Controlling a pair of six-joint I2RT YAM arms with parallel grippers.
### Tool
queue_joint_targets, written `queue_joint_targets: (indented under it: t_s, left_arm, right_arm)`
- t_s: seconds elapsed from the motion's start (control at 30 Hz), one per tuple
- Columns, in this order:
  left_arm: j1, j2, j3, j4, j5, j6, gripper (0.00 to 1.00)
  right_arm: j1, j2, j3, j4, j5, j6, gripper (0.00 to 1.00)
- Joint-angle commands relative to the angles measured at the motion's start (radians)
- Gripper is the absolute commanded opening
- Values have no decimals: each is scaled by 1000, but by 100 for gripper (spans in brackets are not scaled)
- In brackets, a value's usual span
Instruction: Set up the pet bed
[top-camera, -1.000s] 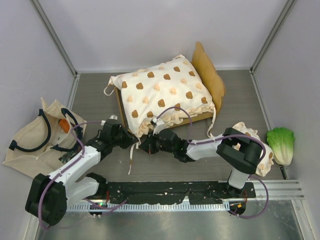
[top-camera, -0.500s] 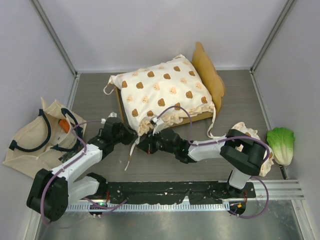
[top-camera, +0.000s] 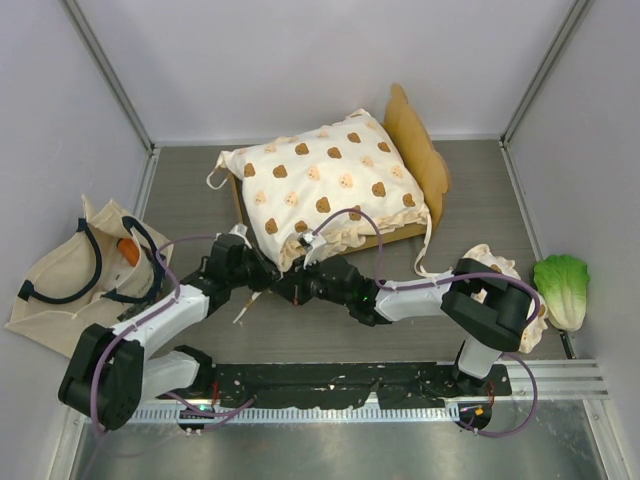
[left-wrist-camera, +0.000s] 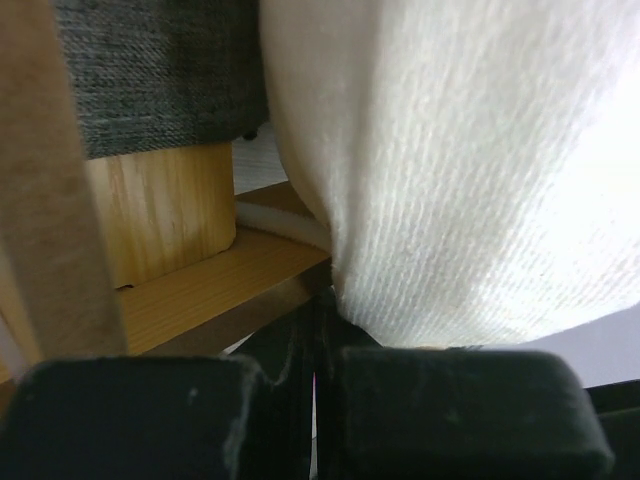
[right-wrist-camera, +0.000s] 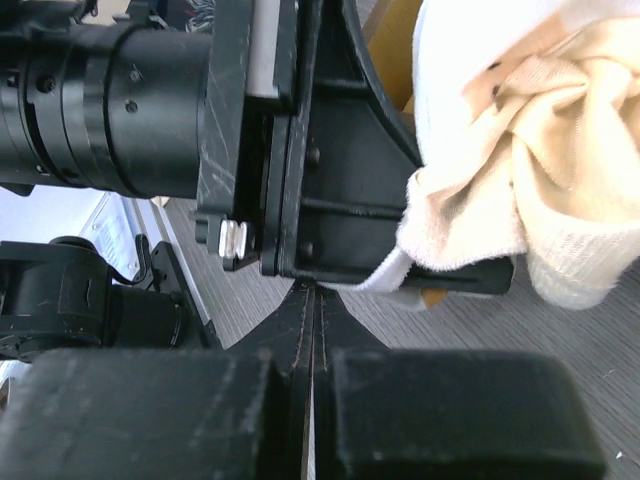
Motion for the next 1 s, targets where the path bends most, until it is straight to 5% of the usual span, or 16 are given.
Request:
queue_joint_targets:
  t_s: [0.0, 0.23, 0.37, 0.53, 0.97]
  left_arm:
    - [-7, 29, 31, -115, 104, 132, 0]
    - [-6, 29, 63, -149, 130, 189, 0]
    - [-6, 46, 86, -161, 153, 218, 0]
    - [-6, 78, 99, -152, 187, 240, 0]
    - [-6, 101, 111, -132, 213, 252, 0]
  right_arm:
    - [12, -46, 34, 42, 48, -30, 1]
    - [12, -38, 51, -10, 48, -18, 1]
    - [12, -72, 2, -16, 80, -22, 30]
    - [12, -150, -36, -65, 65, -27, 42]
    - [0, -323, -180, -216, 269, 85, 43]
